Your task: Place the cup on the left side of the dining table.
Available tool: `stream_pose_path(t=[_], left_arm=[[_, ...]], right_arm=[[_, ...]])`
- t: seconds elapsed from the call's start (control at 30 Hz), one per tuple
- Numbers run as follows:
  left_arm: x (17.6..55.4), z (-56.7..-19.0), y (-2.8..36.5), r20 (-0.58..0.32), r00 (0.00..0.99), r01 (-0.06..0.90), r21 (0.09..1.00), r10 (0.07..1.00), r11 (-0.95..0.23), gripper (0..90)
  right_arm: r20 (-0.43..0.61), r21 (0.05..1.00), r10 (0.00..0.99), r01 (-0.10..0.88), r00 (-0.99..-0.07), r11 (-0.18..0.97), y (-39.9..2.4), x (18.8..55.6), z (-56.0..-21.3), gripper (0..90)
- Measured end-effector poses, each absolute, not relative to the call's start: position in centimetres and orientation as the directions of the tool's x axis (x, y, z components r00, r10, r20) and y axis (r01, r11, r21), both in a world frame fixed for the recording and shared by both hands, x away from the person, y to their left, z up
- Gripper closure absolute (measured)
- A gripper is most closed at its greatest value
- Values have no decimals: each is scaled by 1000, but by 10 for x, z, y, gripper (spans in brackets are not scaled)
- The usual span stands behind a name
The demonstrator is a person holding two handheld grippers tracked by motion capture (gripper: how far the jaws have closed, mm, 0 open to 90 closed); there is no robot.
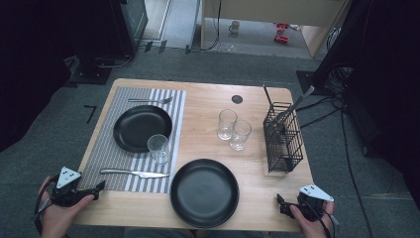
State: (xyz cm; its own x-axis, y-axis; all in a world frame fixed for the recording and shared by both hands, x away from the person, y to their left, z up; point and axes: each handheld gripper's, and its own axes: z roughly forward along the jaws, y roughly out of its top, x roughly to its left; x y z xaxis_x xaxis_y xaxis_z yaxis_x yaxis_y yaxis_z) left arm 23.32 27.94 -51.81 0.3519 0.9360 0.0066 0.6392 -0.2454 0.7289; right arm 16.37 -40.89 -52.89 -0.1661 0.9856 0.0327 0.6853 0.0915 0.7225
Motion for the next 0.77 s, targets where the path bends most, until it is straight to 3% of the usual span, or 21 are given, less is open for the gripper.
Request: stream_pose_path(t=[0.77], left_arm=[[233,-518,280,1,340,645,727,940,-234,88]], right_arm=[[32,742,985,664,-167,89,-408,162,-531,0]])
